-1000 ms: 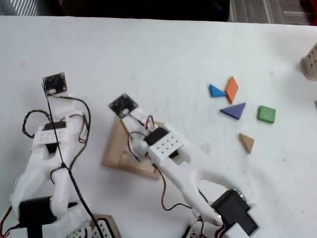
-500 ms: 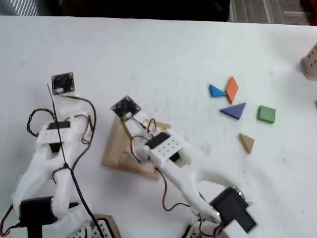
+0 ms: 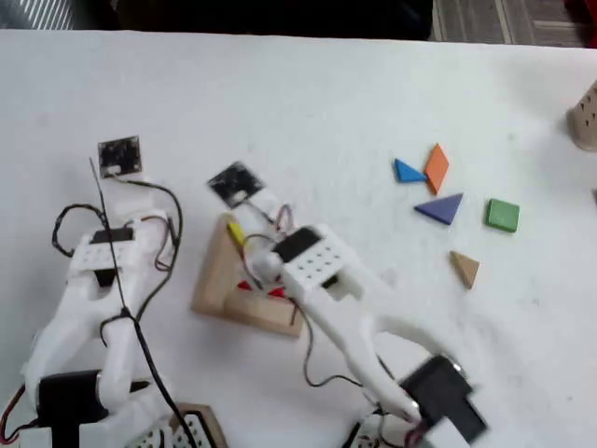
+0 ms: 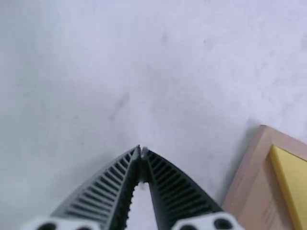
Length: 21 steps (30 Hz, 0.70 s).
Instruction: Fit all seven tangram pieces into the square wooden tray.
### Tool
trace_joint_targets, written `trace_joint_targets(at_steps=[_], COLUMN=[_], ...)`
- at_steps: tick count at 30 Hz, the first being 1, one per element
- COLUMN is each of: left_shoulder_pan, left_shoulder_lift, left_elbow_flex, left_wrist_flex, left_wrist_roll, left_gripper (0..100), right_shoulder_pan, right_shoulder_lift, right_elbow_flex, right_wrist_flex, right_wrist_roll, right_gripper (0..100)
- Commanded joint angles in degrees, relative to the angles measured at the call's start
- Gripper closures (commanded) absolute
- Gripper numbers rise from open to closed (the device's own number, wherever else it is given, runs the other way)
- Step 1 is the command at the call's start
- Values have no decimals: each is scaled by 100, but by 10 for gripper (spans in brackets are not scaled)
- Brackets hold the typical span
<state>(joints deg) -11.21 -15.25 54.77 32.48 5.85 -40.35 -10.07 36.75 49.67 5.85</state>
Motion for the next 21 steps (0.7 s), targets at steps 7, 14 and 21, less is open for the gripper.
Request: trace_joint_targets(at_steps=[7, 14, 21], left_shoulder_pan=[1226, 2633, 3134], left_shoulder_lift=[-787, -1763, -2413], left_elbow_flex=[-114, 519, 1275], left_wrist_flex=[862, 1538, 1222], left_wrist_roll=[-1073, -1398, -1908], left_gripper=[958, 672, 679], right_shoulder_pan=[1279, 2624, 3231], right_shoulder_lift=[-875, -716, -435], right_elbow_flex=[325, 510, 492], right_wrist_flex=[409, 549, 532], right_wrist_roll=[0, -211, 123], right_gripper=[899, 942, 940])
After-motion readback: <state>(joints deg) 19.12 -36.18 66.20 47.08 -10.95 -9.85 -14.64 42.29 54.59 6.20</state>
